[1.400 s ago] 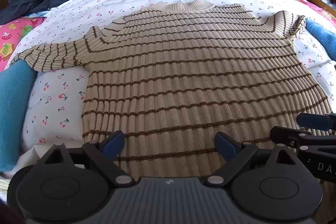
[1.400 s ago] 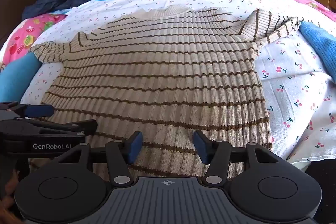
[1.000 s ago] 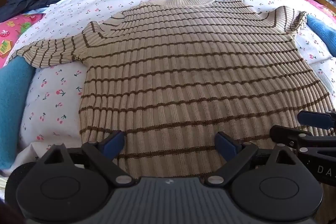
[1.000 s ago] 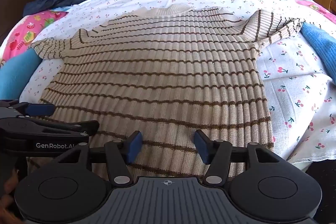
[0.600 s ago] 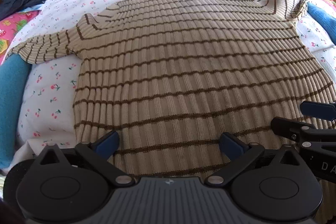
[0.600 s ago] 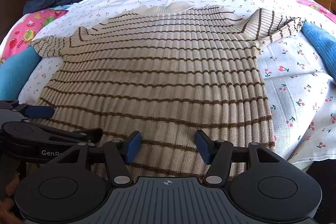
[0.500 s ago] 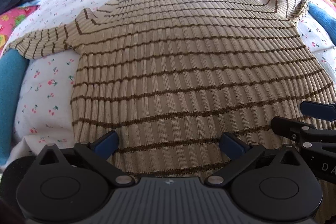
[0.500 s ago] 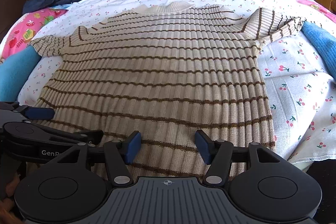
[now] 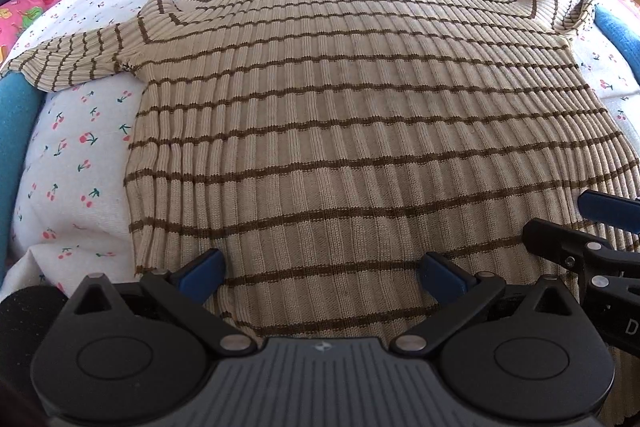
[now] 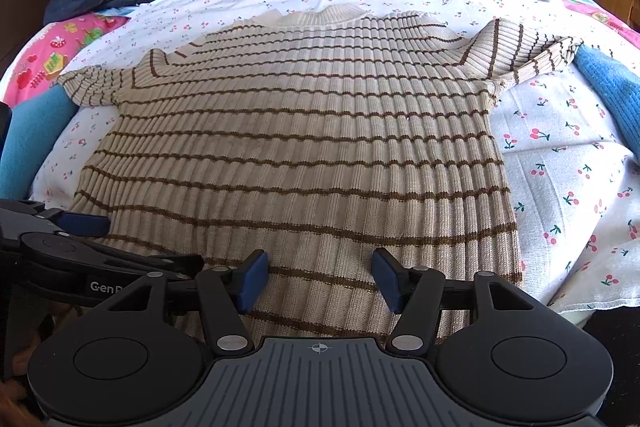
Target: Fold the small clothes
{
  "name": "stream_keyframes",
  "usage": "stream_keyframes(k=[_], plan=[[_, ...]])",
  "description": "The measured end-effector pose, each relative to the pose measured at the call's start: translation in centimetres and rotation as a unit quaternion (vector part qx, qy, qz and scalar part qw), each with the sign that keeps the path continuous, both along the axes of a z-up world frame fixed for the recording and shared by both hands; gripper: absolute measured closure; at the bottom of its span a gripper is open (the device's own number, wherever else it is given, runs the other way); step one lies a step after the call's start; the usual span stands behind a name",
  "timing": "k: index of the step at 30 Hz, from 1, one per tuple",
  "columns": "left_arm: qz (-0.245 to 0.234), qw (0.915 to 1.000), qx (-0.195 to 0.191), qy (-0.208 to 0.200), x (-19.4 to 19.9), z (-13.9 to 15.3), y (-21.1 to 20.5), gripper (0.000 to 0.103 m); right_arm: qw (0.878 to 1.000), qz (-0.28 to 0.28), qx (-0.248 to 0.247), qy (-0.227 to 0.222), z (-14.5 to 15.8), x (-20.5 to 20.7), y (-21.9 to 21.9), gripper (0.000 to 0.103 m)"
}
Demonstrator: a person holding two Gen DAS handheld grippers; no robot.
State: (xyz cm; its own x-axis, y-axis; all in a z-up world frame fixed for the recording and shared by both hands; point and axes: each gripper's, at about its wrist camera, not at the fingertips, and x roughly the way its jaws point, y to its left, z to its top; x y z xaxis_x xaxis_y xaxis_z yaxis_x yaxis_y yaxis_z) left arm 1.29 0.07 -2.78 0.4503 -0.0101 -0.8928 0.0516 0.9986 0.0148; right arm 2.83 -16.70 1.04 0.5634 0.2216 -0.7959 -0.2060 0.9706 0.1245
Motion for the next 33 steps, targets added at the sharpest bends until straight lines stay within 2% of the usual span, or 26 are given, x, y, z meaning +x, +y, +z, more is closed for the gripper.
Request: stream_keyframes(k=[8, 12, 21, 33], plan=[[0.004, 0.9998, -0.007, -0.018, -0.5, 0.8, 0.4, 0.0, 1.0, -0.005, -0.006, -0.021, 0.6, -0.5, -0.2, 0.044], [0.01, 0.9991, -0.013, -0.038, -1.0, 1.5, 0.6, 0.0, 0.999, -0.009, -0.011, -0.032, 0.9, -0.6, -0.3, 0.039], [0.008, 0.9965, -0.006, -0.083, -1.7, 2.7, 0.3, 0.0, 0.998, -0.017, -0.028, -0.047, 1.1, -0.5, -0.4, 0.039], [-0.001, 0.9959, -0.006, -0.09, -1.7, 2.9, -0.1, 0.0, 0.995, -0.038, -0.056, -0.078, 1.6, -0.5, -0.8, 0.026]])
